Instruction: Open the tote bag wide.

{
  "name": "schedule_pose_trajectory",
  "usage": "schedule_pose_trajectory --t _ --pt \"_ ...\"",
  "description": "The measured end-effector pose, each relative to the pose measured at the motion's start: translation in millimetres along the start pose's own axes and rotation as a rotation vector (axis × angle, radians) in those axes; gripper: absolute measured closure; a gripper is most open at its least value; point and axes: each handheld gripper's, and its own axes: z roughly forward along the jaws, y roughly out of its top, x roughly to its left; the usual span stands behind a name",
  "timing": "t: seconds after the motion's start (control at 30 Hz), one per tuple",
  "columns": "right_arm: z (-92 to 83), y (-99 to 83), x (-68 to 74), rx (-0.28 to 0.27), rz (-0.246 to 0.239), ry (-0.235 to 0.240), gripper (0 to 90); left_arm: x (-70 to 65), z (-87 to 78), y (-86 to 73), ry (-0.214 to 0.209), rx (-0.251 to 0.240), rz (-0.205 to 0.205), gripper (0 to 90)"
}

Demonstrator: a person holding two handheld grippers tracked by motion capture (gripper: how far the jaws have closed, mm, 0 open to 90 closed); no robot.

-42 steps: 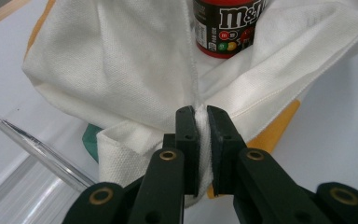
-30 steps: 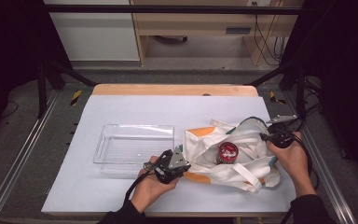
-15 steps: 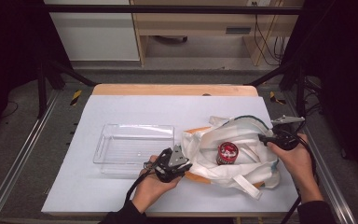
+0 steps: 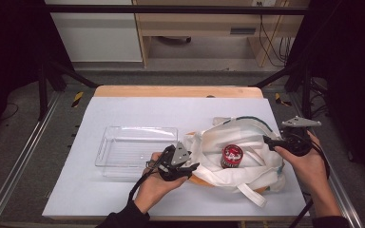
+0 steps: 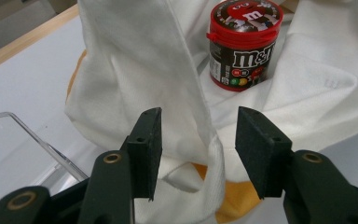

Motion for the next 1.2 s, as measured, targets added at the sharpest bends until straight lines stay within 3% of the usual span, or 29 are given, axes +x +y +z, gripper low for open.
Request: schedule_pose_trajectory --t 0.27,0.53,0.77,1.03,1.2 --pt "-21.1 6.3 9.8 -0.005 0.001 0.016 22.1 5.3 -5.6 12.8 0.024 -0.013 0.009 46.2" --pt "-50.0 8.0 24.3 -0.006 -0.023 0.023 28.5 15.6 -17.1 36.1 0.068 -0.008 0.061 40.1" --pt "-70.3 6.2 34.2 -0.002 -0.034 0.023 34.8 24.0 -19.1 56.0 0.088 -0.029 0.069 37.2" --pt "-67.7 -3.5 38.7 0.028 -0.023 0.012 36.7 35.6 -10.1 73.6 0.087 -0.048 0.067 37.4" --pt "-64.0 -9.2 35.8 0.045 -0.009 0.008 34.5 39.8 1.2 82.6 0.052 -0.048 0.062 41.6"
